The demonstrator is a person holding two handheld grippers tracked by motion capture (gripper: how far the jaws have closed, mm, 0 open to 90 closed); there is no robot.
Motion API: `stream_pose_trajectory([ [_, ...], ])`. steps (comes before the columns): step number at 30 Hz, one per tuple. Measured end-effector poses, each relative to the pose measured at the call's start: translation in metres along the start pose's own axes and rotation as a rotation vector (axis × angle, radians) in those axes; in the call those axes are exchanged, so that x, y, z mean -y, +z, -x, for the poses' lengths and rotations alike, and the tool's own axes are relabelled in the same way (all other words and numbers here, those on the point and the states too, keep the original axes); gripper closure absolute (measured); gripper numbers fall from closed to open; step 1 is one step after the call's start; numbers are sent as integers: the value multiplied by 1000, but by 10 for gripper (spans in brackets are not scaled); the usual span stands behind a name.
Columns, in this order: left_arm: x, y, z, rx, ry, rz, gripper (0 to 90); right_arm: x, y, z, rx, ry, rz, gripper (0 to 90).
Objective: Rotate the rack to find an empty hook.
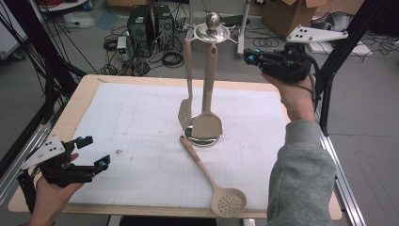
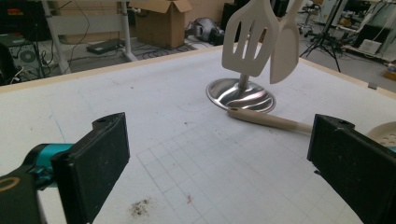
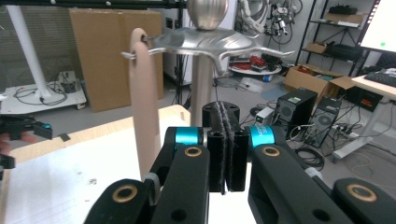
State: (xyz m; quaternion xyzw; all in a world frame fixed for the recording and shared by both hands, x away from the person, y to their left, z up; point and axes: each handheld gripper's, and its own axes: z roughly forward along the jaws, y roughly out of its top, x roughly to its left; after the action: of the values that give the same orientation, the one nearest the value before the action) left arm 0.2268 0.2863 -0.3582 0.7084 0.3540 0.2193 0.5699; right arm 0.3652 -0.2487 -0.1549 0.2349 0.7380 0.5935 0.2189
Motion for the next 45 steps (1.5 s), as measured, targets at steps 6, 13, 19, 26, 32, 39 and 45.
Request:
stream_pose_trajectory([
  [6,4,-8,1,-2,-1,4,62,-8,6,6,13,-1,12,896],
  [13,9,-20,1,-13,-9,16,62,-15,15,8,41,8,5,899],
  [19,7,-27,1,-3,-28,35,62,-17,20,7,32,-16,-4,899],
  [26,7,-27,5,-5,-19,30,62,-17,22,6,36,-27,-5,899],
  [32,7,-26,6,-10,-12,24,62,-17,28,7,31,-32,-2,899],
  [39,9,-25,5,-13,-19,17,62,-17,29,6,28,-36,-5,899],
  [45,10,-25,5,-14,-20,17,62,-17,28,5,25,-49,-6,900],
])
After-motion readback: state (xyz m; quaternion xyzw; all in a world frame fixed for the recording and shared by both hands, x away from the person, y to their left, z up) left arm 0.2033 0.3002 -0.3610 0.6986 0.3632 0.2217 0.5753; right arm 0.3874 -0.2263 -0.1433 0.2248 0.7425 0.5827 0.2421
